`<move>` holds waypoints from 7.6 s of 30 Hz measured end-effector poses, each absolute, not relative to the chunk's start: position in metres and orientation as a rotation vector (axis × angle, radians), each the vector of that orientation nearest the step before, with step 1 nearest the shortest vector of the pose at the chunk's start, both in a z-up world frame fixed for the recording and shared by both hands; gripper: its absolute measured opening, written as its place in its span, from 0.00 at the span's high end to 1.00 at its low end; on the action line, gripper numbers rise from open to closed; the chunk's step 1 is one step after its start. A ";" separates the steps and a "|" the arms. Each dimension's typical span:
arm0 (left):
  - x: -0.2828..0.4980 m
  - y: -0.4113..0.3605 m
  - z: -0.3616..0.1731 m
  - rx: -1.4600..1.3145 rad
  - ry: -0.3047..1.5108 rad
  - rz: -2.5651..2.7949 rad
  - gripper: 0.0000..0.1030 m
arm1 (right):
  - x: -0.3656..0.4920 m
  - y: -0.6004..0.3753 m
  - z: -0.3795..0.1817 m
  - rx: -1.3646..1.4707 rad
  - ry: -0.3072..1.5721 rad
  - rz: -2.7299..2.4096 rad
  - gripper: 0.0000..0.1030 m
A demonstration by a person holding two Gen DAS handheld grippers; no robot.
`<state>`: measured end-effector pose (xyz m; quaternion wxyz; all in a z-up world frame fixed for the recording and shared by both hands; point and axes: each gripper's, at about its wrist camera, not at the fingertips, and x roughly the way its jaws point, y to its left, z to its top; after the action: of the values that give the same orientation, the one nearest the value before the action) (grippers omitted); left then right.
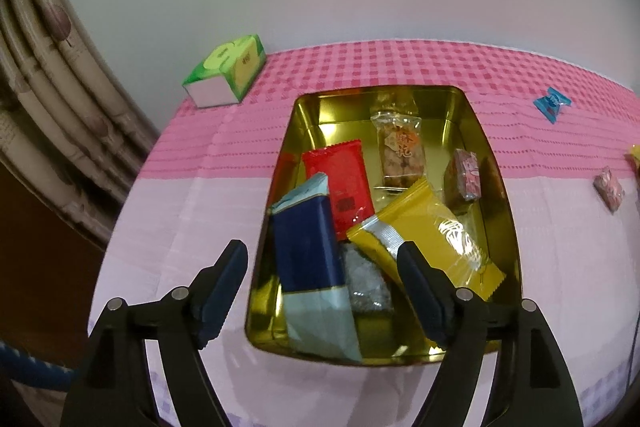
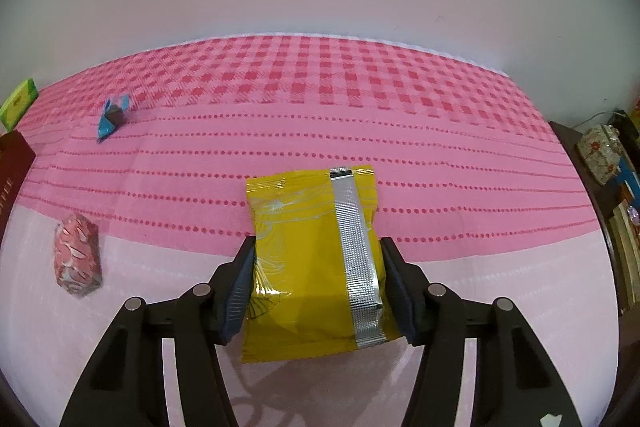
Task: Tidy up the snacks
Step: 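Carry the yellow pack into the tin and open the right tool, then move the right tool to the pink patterned candy and grasp it, then grasp the blue wrapped candy with the left tool while the right tool holds the pink candy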
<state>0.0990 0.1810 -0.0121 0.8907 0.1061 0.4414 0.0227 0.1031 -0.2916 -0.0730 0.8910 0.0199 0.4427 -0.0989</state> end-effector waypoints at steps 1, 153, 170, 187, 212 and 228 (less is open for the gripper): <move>0.096 0.182 -0.011 0.222 0.909 0.049 0.24 | 0.103 -0.290 -0.070 0.042 0.914 -0.208 0.47; 0.096 0.100 0.012 0.300 0.825 -0.085 0.19 | 0.122 -0.241 -0.077 0.006 0.899 -0.080 0.72; 0.170 -0.039 -0.017 0.359 0.834 -0.390 0.19 | 0.131 -0.305 -0.083 0.045 0.871 -0.135 0.73; 0.237 -0.083 -0.046 0.333 0.900 -0.561 0.19 | 0.132 -0.304 -0.084 0.044 0.870 -0.139 0.73; 0.277 -0.106 -0.074 0.381 0.905 -0.602 0.27 | 0.131 -0.305 -0.084 0.047 0.869 -0.138 0.72; 0.277 -0.111 -0.079 0.424 0.903 -0.546 0.70 | 0.131 -0.305 -0.084 0.047 0.868 -0.138 0.72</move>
<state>0.2770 -0.1110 -0.0791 0.8426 0.2009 0.4275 -0.2585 0.1313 -0.3049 -0.0843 0.9046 0.0228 0.4203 -0.0670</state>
